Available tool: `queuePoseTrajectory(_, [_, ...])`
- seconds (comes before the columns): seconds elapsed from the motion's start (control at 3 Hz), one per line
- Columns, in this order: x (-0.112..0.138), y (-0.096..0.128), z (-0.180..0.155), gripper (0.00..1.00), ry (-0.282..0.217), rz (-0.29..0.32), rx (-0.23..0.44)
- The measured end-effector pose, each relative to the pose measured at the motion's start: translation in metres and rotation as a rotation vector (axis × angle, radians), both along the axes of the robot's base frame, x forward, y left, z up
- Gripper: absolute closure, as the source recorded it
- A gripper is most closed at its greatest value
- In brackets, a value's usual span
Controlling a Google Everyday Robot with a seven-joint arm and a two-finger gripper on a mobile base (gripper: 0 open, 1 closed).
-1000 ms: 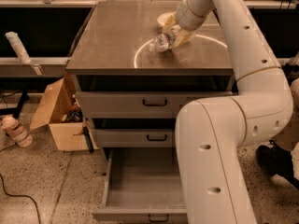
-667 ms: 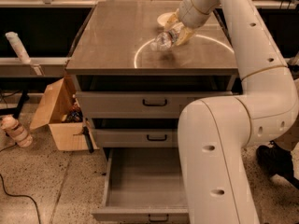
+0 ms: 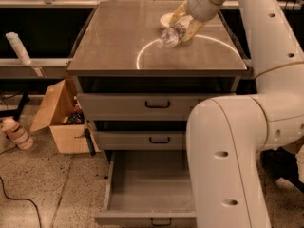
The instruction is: Place water bottle into bottom drawer
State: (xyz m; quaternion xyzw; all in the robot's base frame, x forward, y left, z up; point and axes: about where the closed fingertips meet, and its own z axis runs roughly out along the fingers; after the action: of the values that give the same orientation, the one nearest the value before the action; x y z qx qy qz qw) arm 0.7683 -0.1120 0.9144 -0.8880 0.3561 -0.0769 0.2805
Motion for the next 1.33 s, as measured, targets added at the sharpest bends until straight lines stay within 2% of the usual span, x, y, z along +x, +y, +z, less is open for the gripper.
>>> queuePoseTrajectory(0.33, [-0.012,0.001,0.013,1.0,-0.006,0.033,0.004])
queuePoseTrajectory(1.0, [-0.036,0.008,0.035,1.0,-0.001,0.048,0.014])
queuePoseTrajectory(1.33, [-0.032,0.011,0.033,1.0,-0.006,0.053,0.017])
